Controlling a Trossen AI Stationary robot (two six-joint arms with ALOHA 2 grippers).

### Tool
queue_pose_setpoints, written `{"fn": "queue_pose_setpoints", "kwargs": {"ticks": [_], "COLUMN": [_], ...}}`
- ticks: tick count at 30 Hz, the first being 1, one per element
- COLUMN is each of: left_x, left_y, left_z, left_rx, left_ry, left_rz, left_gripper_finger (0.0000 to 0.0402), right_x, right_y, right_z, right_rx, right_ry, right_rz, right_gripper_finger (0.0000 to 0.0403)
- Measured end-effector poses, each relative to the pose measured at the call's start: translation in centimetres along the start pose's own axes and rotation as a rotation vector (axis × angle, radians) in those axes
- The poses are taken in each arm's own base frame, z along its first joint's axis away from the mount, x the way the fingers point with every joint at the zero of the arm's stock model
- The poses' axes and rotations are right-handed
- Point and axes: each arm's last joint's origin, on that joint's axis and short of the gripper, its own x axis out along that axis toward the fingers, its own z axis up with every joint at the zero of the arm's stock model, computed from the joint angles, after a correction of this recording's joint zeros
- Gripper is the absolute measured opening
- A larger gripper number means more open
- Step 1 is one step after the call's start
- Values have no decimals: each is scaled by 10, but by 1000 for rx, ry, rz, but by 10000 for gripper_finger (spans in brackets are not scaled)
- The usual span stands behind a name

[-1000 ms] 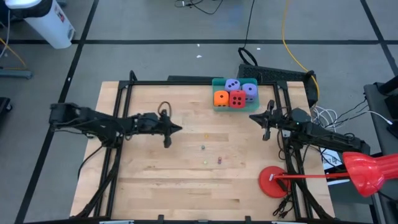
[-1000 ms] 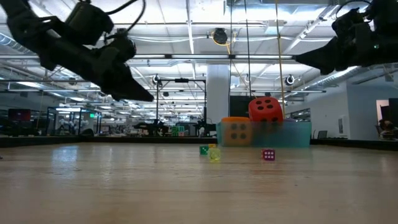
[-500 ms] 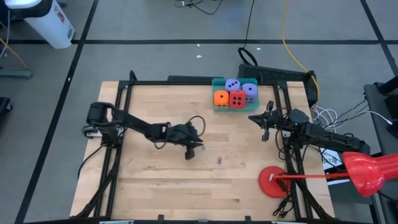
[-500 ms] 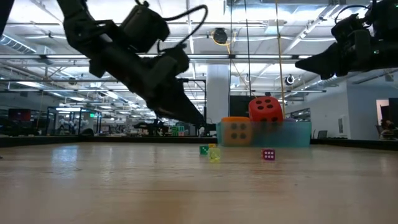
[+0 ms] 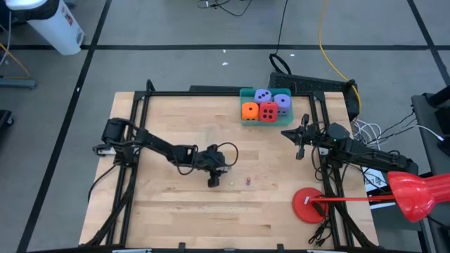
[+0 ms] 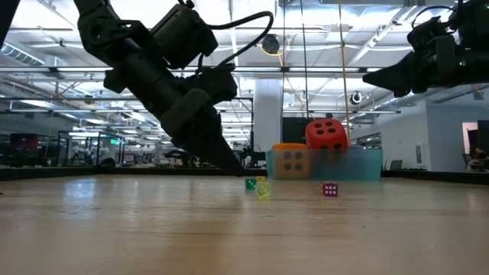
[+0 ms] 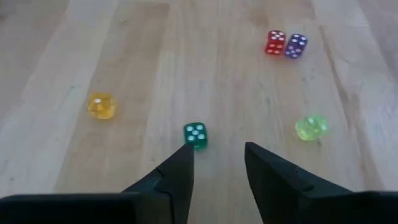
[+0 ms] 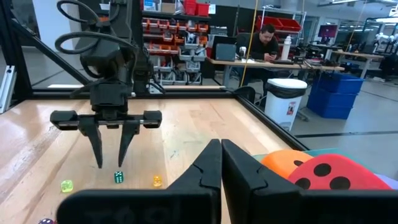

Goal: Pick & Place Dice
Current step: Put the small dark green dice into the blue transparent bin

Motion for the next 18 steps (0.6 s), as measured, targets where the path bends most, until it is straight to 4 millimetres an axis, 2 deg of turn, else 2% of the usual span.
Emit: {"fn": "queue_pose_setpoints", "kwargs": {"ticks": [9,13,18], "left_x": [1,11,32], "left_y": [11,11,11], "left_z": [0,-6,2], "left_rx": [-28,-24,-24], "left_ry": [7,22,21], "left_rz": [12,-17,-9], "left_gripper_finger": [152,152,152], "right_x": [0,0,0], "right_y": [0,0,0], "right_z": [0,0,0], "right_rx": [11,11,13], "right_ry": [-5,-5,-1], "right_rz": [0,0,-1], "right_gripper_finger": [1,2,1]}}
